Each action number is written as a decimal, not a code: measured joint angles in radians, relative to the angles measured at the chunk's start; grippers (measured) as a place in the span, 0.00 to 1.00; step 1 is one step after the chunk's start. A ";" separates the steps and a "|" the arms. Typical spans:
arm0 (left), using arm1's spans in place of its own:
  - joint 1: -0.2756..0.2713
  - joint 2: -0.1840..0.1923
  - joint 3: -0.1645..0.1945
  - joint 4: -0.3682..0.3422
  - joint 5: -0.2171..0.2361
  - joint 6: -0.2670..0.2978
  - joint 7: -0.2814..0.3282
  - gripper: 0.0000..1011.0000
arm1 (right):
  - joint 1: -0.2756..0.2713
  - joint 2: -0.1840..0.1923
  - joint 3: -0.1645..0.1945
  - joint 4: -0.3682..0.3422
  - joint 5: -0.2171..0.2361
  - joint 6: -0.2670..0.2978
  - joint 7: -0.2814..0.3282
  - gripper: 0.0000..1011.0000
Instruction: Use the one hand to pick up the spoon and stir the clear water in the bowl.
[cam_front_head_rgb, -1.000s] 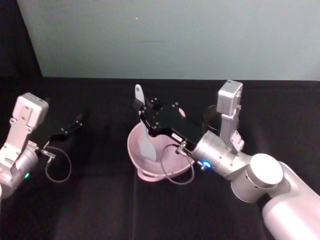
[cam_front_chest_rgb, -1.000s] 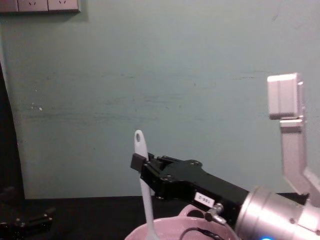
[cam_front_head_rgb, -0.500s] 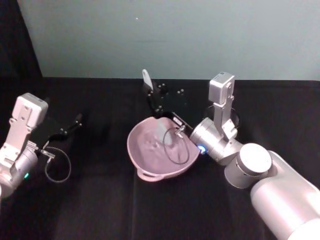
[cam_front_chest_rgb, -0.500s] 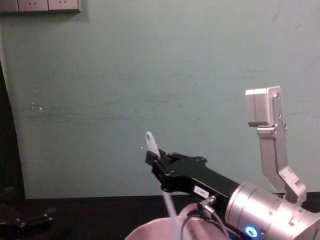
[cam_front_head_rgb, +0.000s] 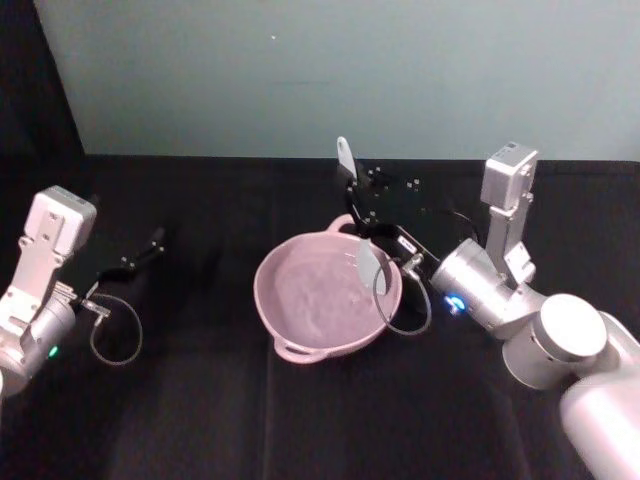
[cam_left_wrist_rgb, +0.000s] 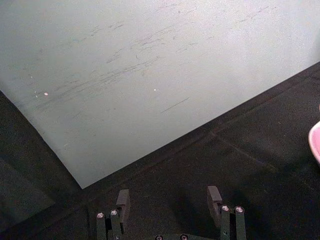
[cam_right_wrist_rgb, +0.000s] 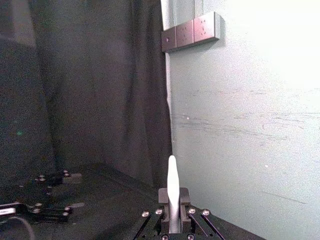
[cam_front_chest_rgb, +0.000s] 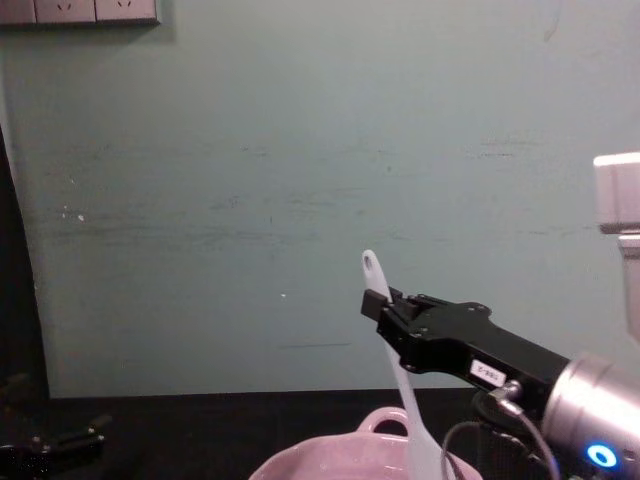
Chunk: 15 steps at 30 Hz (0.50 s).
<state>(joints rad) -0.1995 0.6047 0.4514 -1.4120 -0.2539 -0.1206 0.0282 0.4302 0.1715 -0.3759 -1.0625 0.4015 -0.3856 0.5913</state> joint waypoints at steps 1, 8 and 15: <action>0.000 0.000 0.000 0.000 0.000 0.000 0.000 1.00 | -0.011 0.007 0.002 -0.017 0.006 0.008 0.004 0.13; 0.000 0.000 0.000 0.000 0.000 0.000 0.000 1.00 | -0.089 0.063 0.005 -0.161 0.050 0.064 0.031 0.13; 0.000 0.000 0.000 0.000 0.000 0.000 0.000 1.00 | -0.122 0.135 -0.003 -0.272 0.067 0.161 0.029 0.13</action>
<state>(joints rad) -0.1995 0.6047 0.4514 -1.4120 -0.2539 -0.1206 0.0283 0.3086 0.3067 -0.3786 -1.3348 0.4687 -0.2242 0.6205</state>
